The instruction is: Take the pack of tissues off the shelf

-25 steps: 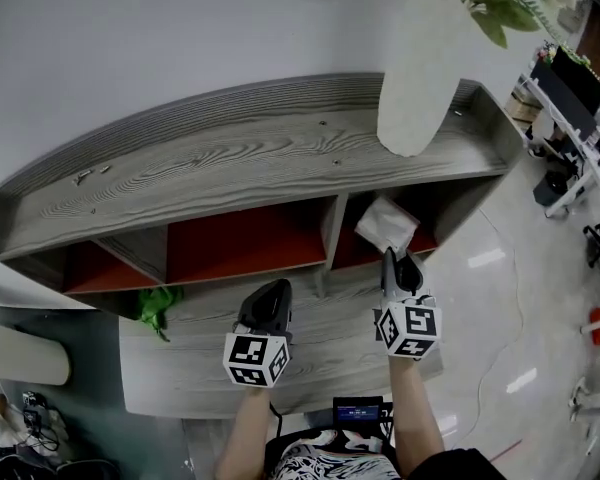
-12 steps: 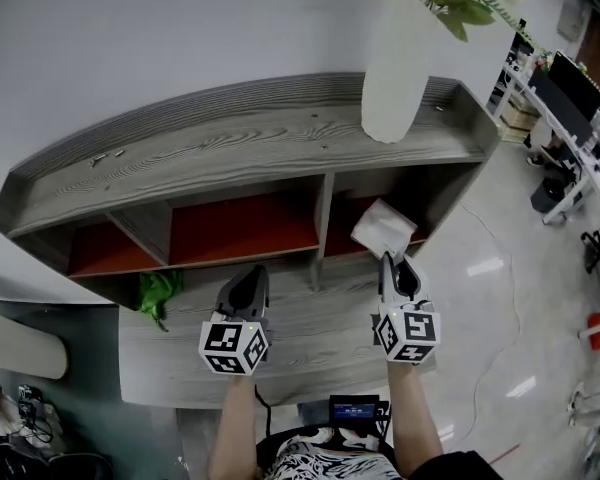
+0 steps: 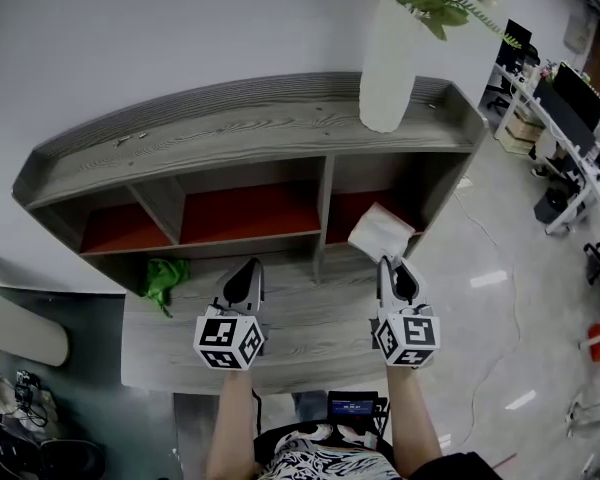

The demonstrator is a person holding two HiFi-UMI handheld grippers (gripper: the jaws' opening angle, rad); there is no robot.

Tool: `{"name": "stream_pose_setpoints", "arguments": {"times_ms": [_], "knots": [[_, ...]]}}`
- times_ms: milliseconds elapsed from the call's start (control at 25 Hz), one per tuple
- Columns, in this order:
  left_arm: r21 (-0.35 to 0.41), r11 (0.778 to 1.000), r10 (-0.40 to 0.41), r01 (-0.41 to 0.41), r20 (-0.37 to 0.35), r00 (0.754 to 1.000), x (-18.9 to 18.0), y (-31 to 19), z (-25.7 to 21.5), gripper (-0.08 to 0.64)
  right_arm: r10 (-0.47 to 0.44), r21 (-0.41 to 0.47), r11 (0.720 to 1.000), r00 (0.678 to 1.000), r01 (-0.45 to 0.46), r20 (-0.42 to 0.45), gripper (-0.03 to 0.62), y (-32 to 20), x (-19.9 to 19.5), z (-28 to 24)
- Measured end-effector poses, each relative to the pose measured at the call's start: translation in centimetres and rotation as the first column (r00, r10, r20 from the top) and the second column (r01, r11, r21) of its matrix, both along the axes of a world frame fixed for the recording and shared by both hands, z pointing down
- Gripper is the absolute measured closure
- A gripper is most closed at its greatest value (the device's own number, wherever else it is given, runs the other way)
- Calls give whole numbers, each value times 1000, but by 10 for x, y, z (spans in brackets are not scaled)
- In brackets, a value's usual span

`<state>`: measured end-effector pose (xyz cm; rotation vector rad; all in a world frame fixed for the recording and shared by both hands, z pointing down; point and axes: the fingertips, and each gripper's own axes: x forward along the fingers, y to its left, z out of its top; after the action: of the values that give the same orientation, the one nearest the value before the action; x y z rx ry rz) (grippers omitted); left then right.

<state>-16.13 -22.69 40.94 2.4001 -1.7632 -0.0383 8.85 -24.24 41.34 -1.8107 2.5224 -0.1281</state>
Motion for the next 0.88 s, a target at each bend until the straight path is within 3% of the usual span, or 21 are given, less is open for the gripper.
{"name": "stream_pose_setpoints", "arguments": {"times_ms": [880], "knots": [[25, 999, -21, 21, 1, 1000, 10, 43, -9, 552, -51, 8, 999, 999, 51, -2, 506, 48, 6, 1]]}}
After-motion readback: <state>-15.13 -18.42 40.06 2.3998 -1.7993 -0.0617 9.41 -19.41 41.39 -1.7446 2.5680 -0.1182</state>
